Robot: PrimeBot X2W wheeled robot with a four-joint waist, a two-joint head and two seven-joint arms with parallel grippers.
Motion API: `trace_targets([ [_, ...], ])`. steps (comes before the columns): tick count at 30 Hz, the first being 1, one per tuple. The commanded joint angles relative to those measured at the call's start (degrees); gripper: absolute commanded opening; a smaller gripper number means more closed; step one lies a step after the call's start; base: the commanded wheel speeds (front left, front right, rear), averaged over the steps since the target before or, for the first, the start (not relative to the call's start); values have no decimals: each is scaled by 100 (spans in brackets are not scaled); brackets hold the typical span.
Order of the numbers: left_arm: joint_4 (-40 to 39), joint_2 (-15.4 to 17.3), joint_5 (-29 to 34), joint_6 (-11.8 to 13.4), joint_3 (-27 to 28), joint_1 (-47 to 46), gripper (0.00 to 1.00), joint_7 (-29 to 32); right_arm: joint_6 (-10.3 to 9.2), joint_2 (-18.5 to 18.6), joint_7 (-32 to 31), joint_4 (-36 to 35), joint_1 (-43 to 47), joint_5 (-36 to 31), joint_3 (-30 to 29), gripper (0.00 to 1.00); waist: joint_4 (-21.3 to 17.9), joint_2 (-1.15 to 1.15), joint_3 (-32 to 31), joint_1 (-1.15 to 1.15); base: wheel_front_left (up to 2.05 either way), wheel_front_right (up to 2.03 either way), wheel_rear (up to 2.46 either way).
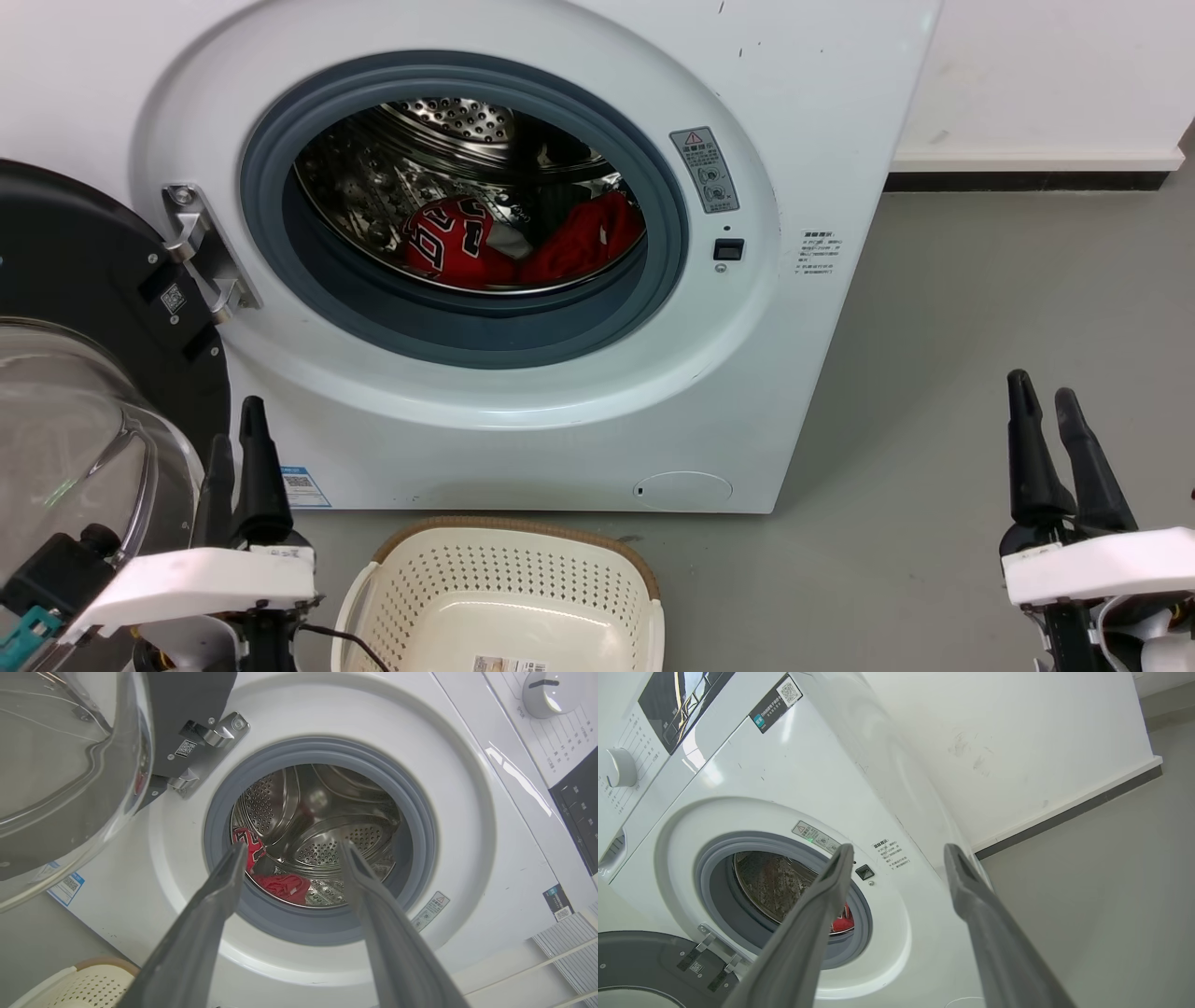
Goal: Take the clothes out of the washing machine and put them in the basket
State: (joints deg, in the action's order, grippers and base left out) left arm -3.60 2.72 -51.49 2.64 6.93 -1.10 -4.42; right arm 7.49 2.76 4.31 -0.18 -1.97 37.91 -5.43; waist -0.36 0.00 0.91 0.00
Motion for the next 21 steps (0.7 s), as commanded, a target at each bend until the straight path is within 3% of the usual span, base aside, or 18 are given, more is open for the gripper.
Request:
trace_targets([
  [1,-176,14,231,39,-67,19,100,-64,0,20,67,-135,29,-162,12,100,-2,0,1,0,0,0,0],
  [7,-391,14,761,57,-287,93,100,-170,0,20,175,-261,74,-662,78,100,-3,0,13,0,0,0,0],
  [14,-479,16,1336,-108,-540,162,100,-290,0,21,294,-296,153,-1131,246,100,-11,0,23,0,0,0,0],
  [21,-557,16,1913,8,-649,241,100,-402,0,21,404,-399,228,-1702,310,100,-18,0,40,0,0,0,0],
])
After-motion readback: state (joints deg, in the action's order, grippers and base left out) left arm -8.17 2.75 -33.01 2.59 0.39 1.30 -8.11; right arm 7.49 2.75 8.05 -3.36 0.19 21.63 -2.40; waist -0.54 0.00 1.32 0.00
